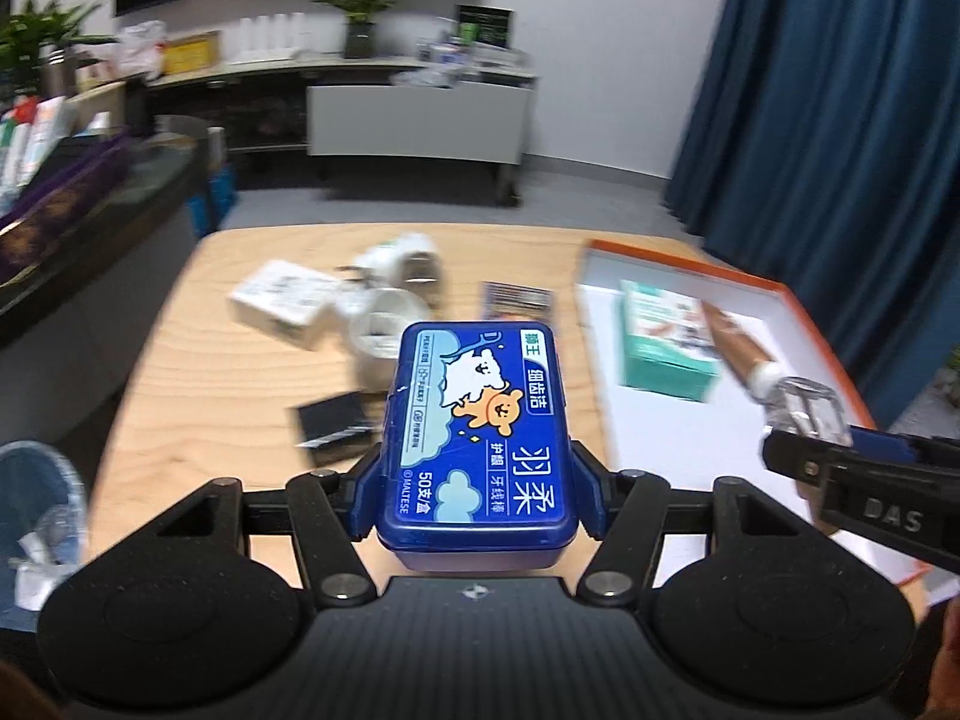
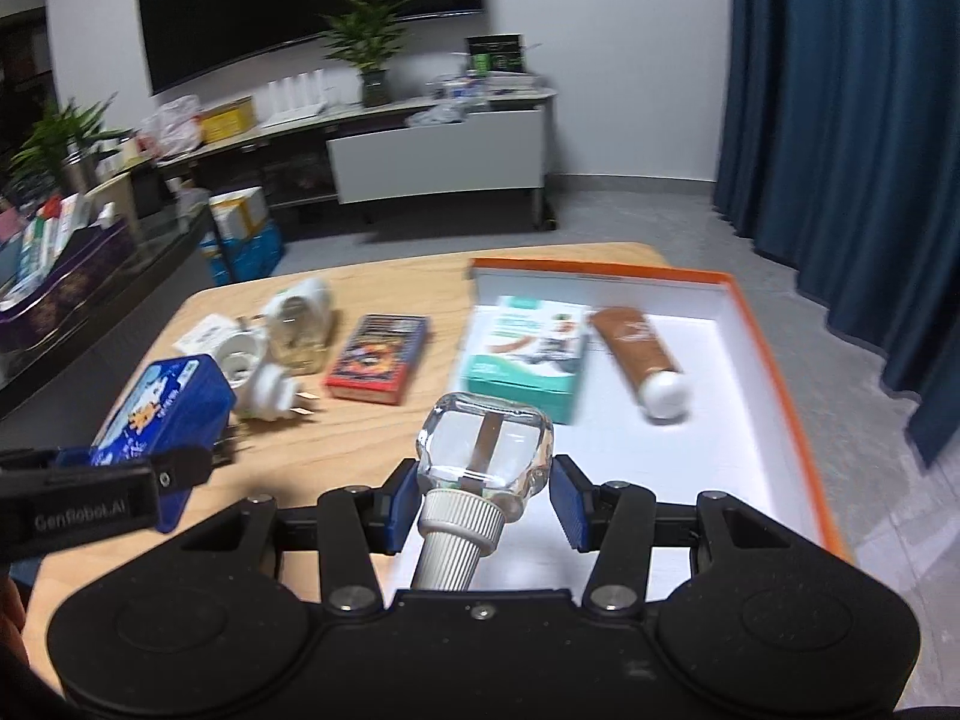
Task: Organize rigid objects
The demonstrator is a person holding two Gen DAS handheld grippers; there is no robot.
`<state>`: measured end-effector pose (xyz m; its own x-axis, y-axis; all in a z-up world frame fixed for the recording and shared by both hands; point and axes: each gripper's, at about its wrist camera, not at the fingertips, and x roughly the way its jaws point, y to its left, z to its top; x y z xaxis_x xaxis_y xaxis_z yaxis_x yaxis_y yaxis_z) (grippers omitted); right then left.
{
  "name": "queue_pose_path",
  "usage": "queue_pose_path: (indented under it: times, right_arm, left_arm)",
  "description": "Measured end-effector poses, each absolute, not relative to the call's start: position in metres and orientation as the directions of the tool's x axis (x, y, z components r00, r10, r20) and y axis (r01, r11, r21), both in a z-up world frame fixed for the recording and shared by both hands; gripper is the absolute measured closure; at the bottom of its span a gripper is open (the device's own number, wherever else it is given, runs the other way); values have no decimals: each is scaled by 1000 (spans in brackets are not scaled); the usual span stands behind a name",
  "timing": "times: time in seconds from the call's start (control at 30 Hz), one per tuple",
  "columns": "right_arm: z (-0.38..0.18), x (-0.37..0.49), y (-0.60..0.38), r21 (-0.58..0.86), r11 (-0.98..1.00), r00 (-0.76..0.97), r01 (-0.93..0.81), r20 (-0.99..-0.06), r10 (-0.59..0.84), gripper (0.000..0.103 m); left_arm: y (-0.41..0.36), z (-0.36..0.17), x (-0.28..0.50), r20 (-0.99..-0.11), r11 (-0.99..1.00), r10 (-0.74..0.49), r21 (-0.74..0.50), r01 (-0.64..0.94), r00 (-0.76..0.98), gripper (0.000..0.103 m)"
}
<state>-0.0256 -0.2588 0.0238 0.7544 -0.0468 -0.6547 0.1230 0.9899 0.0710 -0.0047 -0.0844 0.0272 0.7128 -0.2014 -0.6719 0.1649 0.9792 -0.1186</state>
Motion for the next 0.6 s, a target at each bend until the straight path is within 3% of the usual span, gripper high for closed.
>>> queue_pose_path:
  times: [0.33, 0.6]
  right_arm:
    - [34, -39, -307, 63, 972, 757, 227, -639, -136, 45]
    - [37, -37, -331, 47, 963, 744, 265, -645, -173, 45]
  left_arm:
    - [-152, 31, 1, -652, 939, -319, -120, 322, 688, 41]
    - [-173, 35, 16, -642, 928, -347, -131, 348, 684, 41]
